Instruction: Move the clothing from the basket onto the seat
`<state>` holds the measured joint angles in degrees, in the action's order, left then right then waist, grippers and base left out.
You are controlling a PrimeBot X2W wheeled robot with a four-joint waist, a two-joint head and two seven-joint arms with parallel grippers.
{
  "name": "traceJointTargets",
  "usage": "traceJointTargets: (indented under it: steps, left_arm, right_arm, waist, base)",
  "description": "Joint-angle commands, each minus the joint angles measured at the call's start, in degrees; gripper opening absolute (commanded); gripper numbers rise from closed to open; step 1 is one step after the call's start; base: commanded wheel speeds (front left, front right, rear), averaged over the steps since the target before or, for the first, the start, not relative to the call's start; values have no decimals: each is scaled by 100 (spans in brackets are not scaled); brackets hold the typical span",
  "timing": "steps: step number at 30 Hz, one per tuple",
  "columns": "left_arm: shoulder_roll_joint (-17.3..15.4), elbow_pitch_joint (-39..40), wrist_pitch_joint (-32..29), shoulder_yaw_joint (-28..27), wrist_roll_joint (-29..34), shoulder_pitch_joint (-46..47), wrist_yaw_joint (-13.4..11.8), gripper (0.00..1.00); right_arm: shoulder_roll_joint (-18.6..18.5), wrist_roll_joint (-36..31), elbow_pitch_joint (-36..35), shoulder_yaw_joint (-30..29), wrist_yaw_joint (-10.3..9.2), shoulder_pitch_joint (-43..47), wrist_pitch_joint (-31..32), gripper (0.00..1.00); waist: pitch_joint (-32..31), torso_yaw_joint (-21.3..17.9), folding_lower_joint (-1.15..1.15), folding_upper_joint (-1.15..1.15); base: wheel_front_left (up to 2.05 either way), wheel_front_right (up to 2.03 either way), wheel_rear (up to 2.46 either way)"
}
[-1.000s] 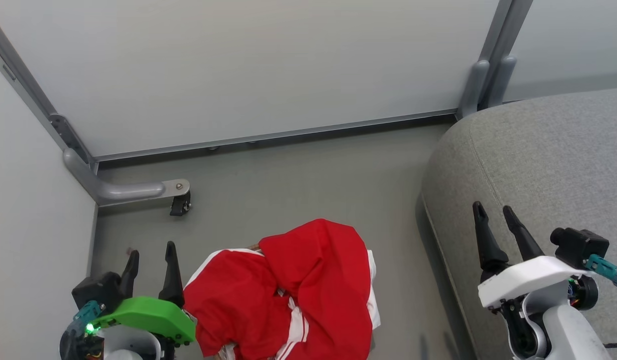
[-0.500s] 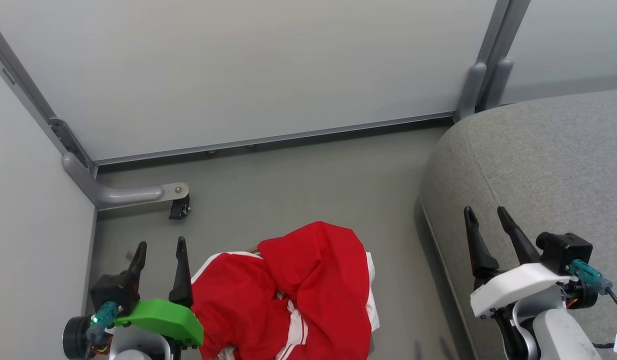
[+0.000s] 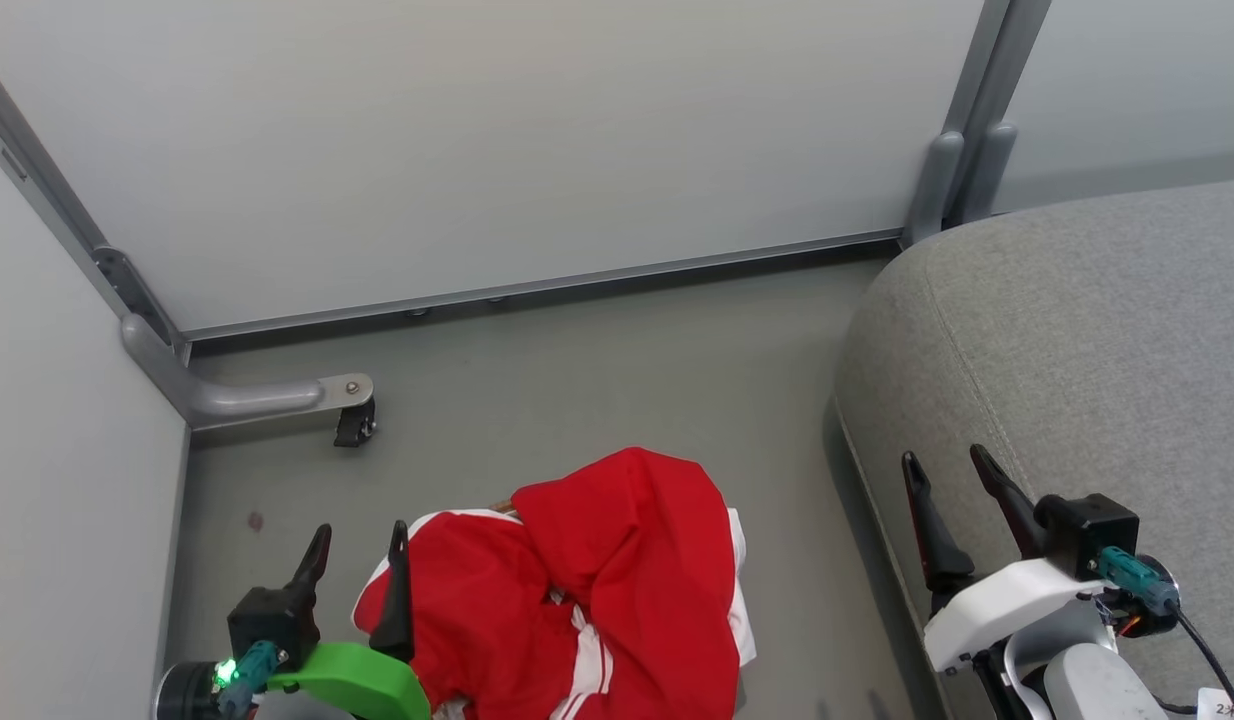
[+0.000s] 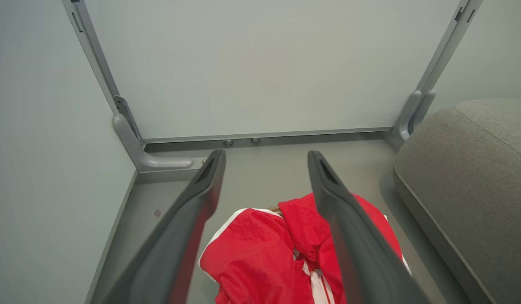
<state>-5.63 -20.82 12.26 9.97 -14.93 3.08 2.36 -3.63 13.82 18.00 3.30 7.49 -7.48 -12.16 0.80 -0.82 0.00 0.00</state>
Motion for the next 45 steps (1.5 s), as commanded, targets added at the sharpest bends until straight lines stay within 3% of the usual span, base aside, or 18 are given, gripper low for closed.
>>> traceJointTargets:
  steps: [1, 9, 25, 38, 45]
  left_arm:
    - [16, -17, 53, -15, 132, -67, 35, 100]
    - [81, -222, 140, -38, 470, 257, 246, 100]
    - [-61, -1069, 307, 103, 1239, 1648, 466, 100]
    - [-482, -2018, 292, 467, 1670, 2663, 491, 100]
    - [-751, -2737, 291, 924, 2057, 3182, 494, 100]
  right_arm:
    - [-29, -147, -5, 20, 1, 23, -64, 100]
    - [-9, -506, -104, 69, 0, -301, -152, 100]
    - [67, -1230, -680, 290, 0, -1284, -312, 100]
    - [63, -914, -1050, 549, -1, -1856, -312, 100]
    - [67, -743, -1216, 736, -1, -2165, -312, 100]
  waist:
    - [23, -11, 0, 0]
    - [451, -142, 0, 0]
    - [2372, -772, 0, 0]
    - [3590, -1151, 0, 0]
    - [4135, -1280, 0, 0]
  base:
    - [0, 0, 0]
    - [0, 0, 0]
    - [0, 0, 0]
    - [0, 0, 0]
    - [0, 0, 0]
